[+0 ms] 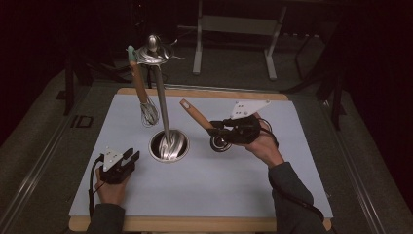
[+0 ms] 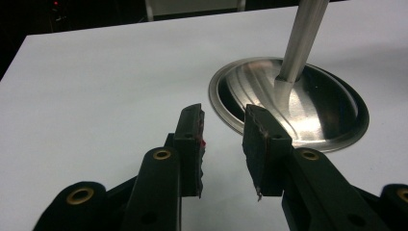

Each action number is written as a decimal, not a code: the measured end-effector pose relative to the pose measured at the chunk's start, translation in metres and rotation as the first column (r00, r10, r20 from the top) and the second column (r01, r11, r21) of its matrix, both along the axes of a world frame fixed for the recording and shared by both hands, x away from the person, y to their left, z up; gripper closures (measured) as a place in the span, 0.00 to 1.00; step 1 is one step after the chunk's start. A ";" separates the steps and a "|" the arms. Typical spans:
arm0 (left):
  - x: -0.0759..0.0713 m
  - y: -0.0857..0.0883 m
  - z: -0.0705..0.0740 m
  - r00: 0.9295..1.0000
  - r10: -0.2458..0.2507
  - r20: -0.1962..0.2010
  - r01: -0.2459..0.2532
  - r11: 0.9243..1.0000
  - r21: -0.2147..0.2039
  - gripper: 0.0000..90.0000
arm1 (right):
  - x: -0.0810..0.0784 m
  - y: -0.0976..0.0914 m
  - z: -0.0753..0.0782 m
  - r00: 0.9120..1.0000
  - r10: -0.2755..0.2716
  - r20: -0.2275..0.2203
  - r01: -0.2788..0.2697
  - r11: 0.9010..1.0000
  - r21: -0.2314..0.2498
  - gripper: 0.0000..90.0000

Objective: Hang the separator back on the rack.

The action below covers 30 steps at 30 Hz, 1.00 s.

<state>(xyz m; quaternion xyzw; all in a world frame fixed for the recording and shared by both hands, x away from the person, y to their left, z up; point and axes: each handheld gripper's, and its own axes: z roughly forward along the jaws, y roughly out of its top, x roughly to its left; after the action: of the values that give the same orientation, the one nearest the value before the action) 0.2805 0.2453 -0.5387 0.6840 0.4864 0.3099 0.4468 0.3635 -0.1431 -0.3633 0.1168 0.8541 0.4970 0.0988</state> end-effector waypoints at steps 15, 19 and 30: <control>0.000 0.000 0.000 1.000 0.001 0.001 -0.001 1.000 0.001 0.77 | -0.006 0.004 0.021 0.999 0.024 0.045 -0.026 0.999 0.039 0.79; 0.000 0.000 0.000 1.000 0.001 0.001 -0.001 1.000 0.001 0.77 | -0.007 0.006 0.027 0.998 0.034 0.052 -0.037 0.998 0.051 0.79; 0.000 0.000 0.000 1.000 0.000 0.001 0.000 1.000 0.000 0.77 | -0.009 0.010 0.041 0.996 0.049 0.078 -0.055 0.996 0.071 0.79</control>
<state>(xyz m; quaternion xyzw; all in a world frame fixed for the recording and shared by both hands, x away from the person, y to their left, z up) 0.2801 0.2452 -0.5386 0.6837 0.4863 0.3102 0.4470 0.3546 -0.1333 -0.3218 0.0790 0.8338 0.5342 0.1142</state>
